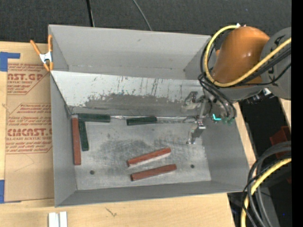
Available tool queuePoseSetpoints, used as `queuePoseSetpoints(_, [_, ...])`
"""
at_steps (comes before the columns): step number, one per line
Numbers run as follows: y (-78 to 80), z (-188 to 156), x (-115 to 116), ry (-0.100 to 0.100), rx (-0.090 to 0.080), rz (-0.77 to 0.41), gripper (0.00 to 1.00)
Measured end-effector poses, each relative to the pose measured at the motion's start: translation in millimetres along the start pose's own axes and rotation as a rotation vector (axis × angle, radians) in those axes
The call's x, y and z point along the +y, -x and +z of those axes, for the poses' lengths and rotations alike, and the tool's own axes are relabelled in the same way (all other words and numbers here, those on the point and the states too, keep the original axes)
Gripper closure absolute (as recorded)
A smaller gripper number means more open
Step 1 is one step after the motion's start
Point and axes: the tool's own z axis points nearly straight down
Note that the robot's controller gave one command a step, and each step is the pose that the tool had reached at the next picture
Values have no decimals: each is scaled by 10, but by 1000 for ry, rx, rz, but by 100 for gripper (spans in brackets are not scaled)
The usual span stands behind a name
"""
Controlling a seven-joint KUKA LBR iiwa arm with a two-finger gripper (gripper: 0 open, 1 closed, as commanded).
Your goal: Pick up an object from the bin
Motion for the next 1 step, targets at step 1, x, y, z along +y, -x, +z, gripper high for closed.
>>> queuePoseSetpoints(1, [16, -49, 2, -1, -8, -1, 0])
